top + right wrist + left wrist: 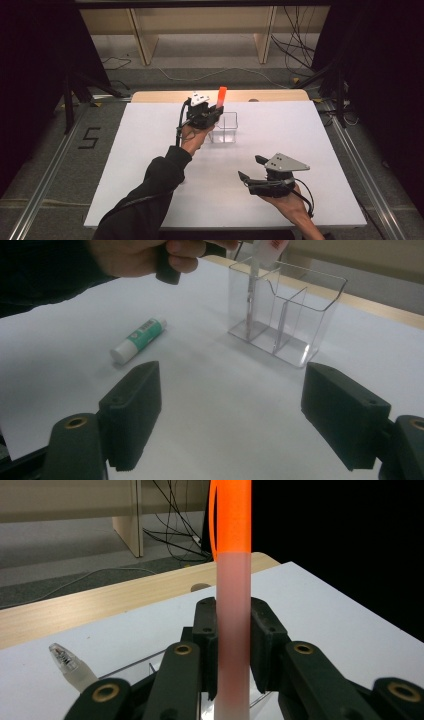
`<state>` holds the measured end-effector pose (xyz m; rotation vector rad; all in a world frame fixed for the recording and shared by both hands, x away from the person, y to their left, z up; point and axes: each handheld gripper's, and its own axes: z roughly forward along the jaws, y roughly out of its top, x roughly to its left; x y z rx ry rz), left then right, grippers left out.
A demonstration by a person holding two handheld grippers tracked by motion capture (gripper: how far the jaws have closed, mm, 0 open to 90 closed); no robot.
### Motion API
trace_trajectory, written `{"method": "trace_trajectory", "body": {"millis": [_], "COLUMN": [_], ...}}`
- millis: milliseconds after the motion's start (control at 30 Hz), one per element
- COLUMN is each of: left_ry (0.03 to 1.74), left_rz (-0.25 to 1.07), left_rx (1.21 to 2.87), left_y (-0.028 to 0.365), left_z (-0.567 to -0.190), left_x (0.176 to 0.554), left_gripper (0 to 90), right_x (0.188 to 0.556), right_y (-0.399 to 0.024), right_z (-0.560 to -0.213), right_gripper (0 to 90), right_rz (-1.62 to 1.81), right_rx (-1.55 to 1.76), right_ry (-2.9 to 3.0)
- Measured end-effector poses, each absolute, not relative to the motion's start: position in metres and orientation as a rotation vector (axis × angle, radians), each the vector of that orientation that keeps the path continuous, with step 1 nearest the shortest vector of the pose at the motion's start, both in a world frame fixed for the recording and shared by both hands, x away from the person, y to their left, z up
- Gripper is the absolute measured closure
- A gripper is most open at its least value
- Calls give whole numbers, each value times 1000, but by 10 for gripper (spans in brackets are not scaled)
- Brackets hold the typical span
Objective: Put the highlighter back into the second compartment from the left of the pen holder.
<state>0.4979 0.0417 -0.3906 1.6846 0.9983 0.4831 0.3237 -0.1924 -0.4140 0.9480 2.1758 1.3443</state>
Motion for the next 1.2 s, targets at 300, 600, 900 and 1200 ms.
{"method": "trace_trajectory", "body": {"millis": [300,600,900,1200], "left_ry": [1020,1047,1063,1096], "left_rz": [510,515,526,529], "left_rx": [1679,1669,1678,1674], "left_y": [38,33,30,27], "left_z": [-398,-406,-411,-417], "left_x": [506,510,512,514], "left_gripper": [759,757,756,755], "right_x": [323,323,322,322], "right_y": [-192,-191,-191,-191], "right_z": [-413,-414,-414,-413], "right_gripper": [254,258,260,261], "right_rz": [1344,1352,1354,1358], "right_rx": [940,926,922,919], "right_ry": [2182,2190,2194,2197]}}
